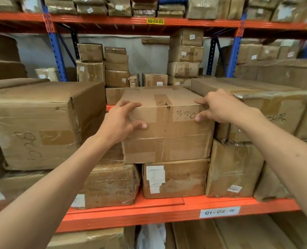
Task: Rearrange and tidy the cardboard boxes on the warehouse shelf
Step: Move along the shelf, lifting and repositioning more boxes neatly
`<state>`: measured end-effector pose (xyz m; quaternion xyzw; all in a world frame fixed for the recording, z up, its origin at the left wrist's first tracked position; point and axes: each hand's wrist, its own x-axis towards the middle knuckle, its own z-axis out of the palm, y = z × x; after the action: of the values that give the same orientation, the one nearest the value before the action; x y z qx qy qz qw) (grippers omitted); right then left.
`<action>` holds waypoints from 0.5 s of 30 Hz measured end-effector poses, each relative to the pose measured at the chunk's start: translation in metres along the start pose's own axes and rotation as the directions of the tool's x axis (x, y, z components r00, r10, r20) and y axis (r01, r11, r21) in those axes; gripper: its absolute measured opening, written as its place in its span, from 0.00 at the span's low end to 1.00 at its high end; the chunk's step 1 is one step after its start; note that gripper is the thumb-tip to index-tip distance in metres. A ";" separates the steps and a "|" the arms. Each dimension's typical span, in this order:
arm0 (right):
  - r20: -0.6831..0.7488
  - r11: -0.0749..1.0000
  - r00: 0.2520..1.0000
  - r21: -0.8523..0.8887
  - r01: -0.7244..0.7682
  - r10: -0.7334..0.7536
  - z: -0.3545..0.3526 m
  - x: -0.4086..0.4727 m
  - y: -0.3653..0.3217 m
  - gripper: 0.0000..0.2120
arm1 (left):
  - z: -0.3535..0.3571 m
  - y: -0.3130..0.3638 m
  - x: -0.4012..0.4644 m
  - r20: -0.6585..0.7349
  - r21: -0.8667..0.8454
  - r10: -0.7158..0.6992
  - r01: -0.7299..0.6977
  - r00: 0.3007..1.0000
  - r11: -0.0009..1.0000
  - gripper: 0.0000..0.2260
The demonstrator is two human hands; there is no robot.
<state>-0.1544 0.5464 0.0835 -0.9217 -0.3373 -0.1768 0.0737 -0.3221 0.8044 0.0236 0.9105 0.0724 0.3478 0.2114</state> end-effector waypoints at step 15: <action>-0.269 0.990 0.963 0.138 0.040 -0.002 0.057 -0.051 -0.027 0.35 | -0.014 -0.012 -0.058 0.122 0.532 0.036 -0.096 0.992 0.841 0.41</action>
<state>-0.1925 0.5504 0.0122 -0.8781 -0.3457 -0.2760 0.1823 -0.3743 0.8038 -0.0077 0.9525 0.1237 0.2716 -0.0601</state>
